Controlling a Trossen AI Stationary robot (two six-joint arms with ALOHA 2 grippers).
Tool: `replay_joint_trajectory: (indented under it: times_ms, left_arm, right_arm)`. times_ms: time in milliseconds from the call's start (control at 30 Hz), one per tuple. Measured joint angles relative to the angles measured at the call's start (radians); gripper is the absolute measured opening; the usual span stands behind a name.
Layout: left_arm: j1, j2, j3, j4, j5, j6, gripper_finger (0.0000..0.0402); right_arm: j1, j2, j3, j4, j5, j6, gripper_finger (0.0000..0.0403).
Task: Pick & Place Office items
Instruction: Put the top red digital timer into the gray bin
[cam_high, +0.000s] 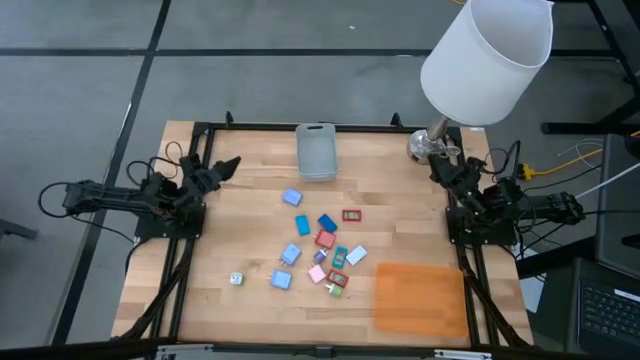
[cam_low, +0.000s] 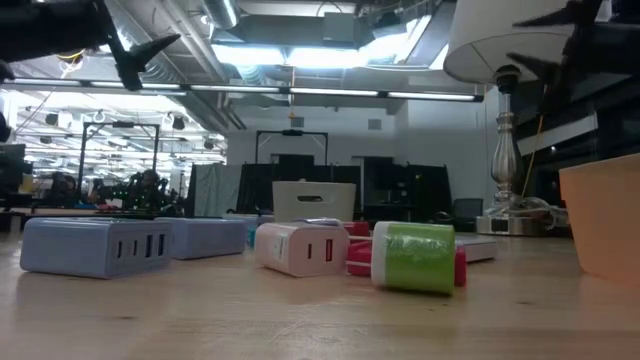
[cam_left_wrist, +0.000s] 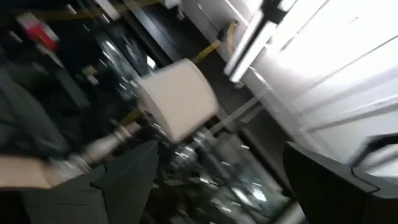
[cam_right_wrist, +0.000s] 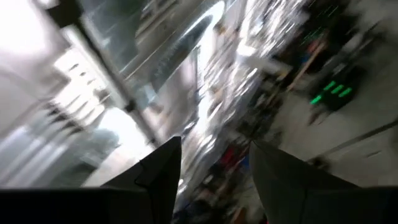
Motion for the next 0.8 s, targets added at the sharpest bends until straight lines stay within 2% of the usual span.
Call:
replay_joint_trajectory:
  times_ms: [100,233,400,567,633,800]
  left_arm:
    - [0.012,0.064,0.067,-0.010,-0.038,0.065,0.0327]
    - [0.033,0.188,0.234,-0.164,0.029,0.103,0.0306]
    - [0.057,0.364,0.550,-0.600,0.051,0.244,0.0258]
    - [0.091,0.545,0.828,-1.103,0.033,0.367,0.0192]
    - [0.104,0.611,0.889,-1.218,0.039,0.444,0.0166]
    - [0.163,0.744,0.924,-1.266,0.108,0.669,0.0127]
  right_arm:
    - [0.000,0.069,0.055,0.002,-0.068,0.011,0.0190]
    - [0.000,0.227,0.183,-0.058,-0.097,-0.113,0.0190]
    - [-0.025,0.426,0.384,-0.355,-0.034,-0.337,0.0190]
    - [-0.063,0.600,0.556,-0.542,-0.077,-0.390,0.0190]
    - [-0.074,0.649,0.611,-0.550,-0.087,-0.396,0.0190]
    - [-0.107,0.761,0.713,-0.560,-0.111,-0.452,0.0190]
